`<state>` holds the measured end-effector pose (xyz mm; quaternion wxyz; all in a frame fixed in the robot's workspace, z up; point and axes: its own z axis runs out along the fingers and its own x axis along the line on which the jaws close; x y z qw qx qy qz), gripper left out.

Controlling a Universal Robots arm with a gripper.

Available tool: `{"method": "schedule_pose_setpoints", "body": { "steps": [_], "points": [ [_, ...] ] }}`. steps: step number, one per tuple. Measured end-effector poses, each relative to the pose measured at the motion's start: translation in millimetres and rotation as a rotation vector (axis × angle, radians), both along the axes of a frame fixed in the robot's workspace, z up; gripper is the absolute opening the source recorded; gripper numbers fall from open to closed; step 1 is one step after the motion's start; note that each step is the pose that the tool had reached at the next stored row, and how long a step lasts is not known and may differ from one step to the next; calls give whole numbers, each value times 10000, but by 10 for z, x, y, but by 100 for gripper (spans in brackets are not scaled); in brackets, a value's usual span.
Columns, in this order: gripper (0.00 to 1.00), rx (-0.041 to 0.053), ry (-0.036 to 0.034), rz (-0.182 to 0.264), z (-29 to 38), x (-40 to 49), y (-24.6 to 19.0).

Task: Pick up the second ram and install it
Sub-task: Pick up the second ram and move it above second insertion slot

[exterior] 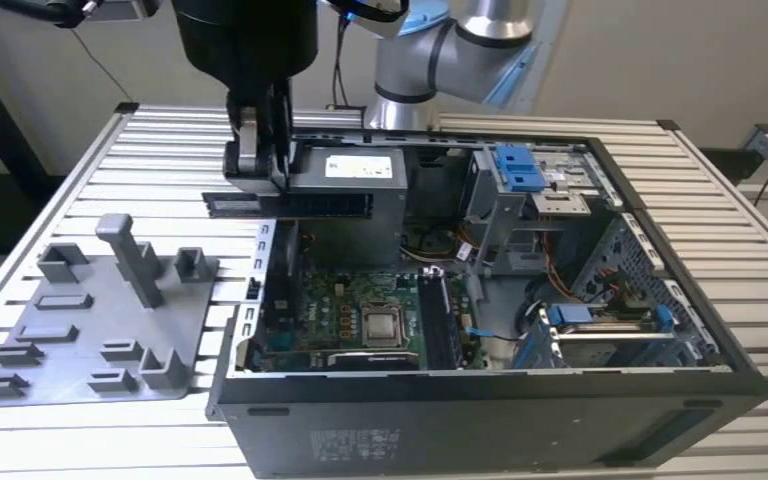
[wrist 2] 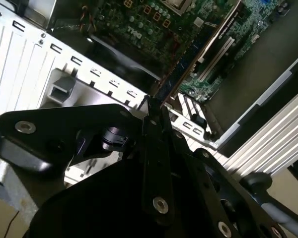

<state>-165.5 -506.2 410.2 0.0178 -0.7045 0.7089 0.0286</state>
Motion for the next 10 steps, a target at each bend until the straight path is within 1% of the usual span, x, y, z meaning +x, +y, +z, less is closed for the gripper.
{"method": "schedule_pose_setpoints", "body": {
  "steps": [10],
  "points": [
    [14, 0, 0, 0, 0, 98, 0]
  ]
}}
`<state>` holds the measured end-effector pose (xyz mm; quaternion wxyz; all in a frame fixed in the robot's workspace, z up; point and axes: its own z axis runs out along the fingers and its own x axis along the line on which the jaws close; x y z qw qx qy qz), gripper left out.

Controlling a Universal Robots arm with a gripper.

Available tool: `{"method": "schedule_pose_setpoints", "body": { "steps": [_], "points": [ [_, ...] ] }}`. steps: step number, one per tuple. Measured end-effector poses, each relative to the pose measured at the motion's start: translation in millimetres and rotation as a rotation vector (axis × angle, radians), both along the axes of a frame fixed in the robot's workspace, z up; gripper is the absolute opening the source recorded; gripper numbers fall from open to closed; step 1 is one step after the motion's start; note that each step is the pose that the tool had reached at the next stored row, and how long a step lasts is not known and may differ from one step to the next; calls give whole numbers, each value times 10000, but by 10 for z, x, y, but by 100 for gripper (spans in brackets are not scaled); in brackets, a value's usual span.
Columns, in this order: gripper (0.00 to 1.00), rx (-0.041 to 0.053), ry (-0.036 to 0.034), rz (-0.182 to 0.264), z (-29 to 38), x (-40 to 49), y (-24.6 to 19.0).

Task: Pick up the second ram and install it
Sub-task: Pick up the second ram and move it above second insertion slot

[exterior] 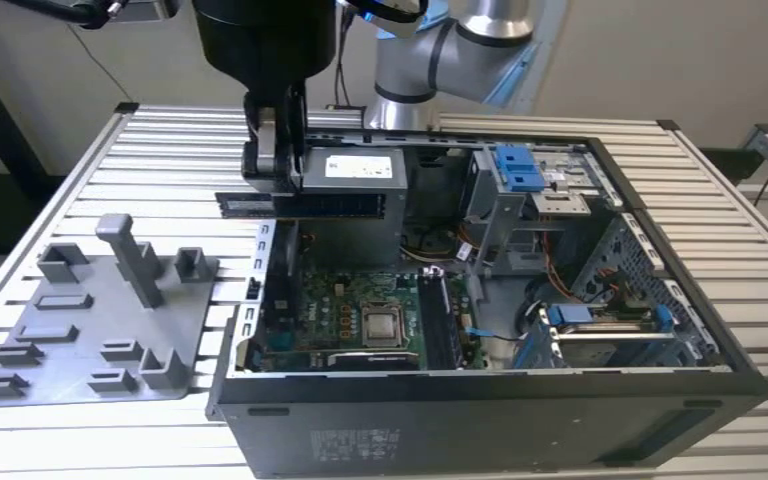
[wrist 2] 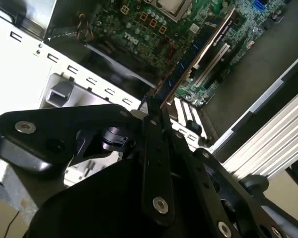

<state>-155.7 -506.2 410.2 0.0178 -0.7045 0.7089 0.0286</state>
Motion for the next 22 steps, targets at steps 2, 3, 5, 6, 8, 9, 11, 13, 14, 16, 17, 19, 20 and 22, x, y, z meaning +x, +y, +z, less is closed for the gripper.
{"method": "schedule_pose_setpoints", "body": {
  "steps": [2, 3, 5, 6, 8, 9, 11, 13, 14, 16, 17, 19, 20, 22],
  "points": [
    [14, 1, -1, 0, -1, 17, 0],
    [14, 1, -1, 0, -1, 26, 0],
    [14, 0, 0, 1, 0, 45, 0],
    [14, 1, 0, 0, 0, 55, 0],
    [14, 0, 0, 0, 0, 72, 0],
    [14, 0, 0, 1, 0, 81, 0],
    [14, 0, 0, 0, 0, 97, 0],
    [14, 1, -1, 0, -1, 111, 0],
    [14, 1, 0, 0, 0, 118, 0],
    [14, 0, -1, 1, 0, 134, 0],
    [14, 0, -1, 1, 0, 141, 0],
    [14, 1, 0, 0, -1, 158, 0],
    [14, 1, -1, 0, -1, 167, 0],
    [14, 0, -1, 0, 0, 184, 0]
  ]
}}
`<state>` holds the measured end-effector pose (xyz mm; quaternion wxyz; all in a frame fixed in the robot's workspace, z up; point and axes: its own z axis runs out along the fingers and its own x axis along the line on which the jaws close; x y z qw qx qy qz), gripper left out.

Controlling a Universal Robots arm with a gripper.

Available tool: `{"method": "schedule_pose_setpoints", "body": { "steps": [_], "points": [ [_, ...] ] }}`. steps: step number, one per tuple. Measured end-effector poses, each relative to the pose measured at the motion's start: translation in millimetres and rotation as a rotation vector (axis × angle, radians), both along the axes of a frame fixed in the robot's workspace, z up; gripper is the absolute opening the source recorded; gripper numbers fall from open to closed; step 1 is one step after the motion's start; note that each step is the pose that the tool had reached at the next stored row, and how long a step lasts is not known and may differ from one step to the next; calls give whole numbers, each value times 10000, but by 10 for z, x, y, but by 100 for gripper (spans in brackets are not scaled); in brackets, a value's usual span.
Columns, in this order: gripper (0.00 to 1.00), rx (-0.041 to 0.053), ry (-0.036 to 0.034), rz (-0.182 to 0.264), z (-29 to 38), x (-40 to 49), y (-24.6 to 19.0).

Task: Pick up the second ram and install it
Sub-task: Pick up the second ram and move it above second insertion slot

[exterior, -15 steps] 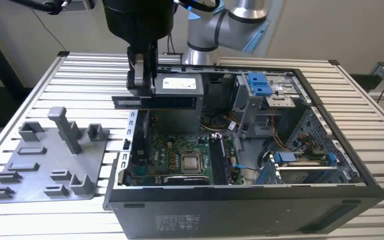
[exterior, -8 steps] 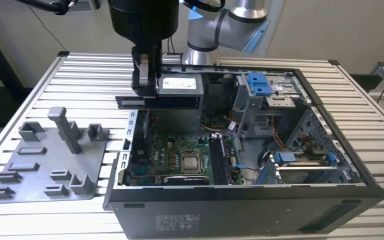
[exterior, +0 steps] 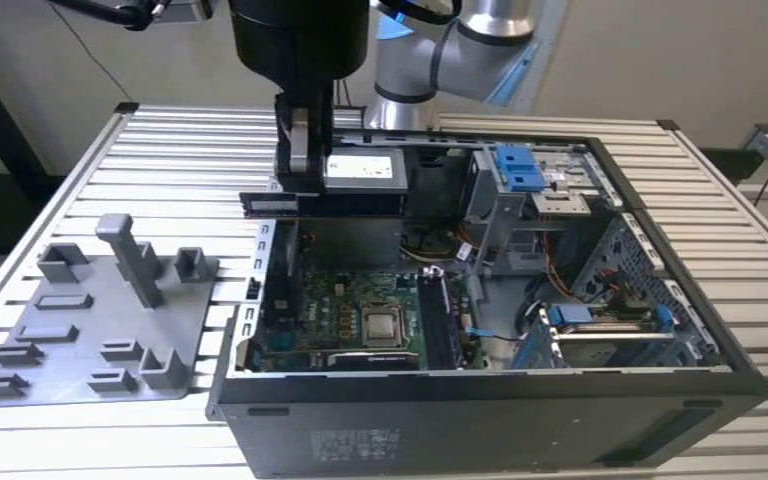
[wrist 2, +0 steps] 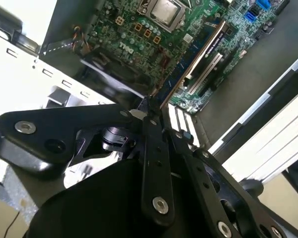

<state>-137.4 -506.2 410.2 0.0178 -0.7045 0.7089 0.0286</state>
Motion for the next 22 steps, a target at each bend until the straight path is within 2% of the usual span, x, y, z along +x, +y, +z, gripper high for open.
{"method": "schedule_pose_setpoints", "body": {
  "steps": [22],
  "points": [
    [14, 0, 0, 1, 0, 194, 0]
  ]
}}
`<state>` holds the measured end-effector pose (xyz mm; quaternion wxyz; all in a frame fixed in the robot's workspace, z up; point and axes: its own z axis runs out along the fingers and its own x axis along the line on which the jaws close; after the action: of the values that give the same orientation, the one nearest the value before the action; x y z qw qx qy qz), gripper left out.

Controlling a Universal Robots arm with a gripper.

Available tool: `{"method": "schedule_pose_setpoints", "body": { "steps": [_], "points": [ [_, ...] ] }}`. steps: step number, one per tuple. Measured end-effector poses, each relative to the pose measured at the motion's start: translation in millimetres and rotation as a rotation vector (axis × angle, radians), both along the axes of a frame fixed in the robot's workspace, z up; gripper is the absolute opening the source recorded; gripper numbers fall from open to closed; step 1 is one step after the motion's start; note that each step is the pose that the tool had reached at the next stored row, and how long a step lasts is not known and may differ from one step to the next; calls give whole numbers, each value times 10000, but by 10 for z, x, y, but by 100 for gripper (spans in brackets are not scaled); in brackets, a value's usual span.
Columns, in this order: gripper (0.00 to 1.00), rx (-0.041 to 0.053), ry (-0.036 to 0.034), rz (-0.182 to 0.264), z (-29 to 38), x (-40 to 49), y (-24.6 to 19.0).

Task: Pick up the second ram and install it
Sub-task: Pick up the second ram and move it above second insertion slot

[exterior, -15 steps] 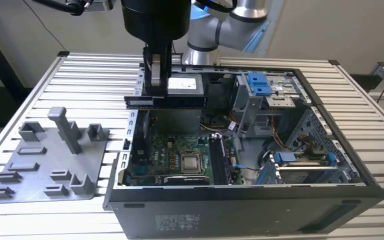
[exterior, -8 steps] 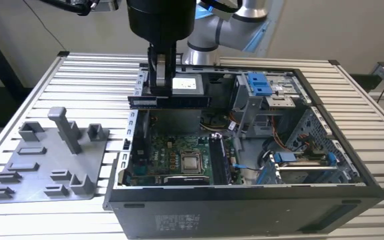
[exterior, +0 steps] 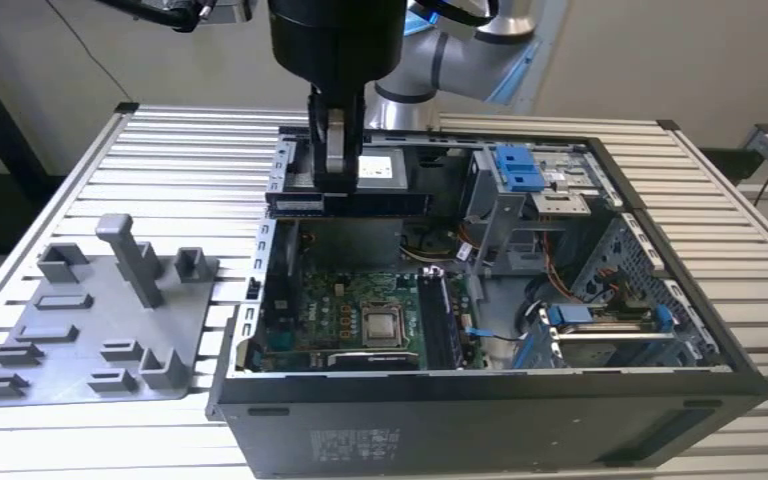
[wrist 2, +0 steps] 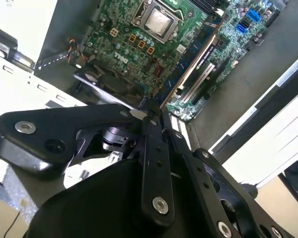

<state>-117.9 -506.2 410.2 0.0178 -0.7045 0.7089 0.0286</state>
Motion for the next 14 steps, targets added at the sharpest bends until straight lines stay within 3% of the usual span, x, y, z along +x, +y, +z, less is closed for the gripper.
{"method": "schedule_pose_setpoints", "body": {
  "steps": [14],
  "points": [
    [14, 1, 0, -2, 0, 85, 0]
  ]
}}
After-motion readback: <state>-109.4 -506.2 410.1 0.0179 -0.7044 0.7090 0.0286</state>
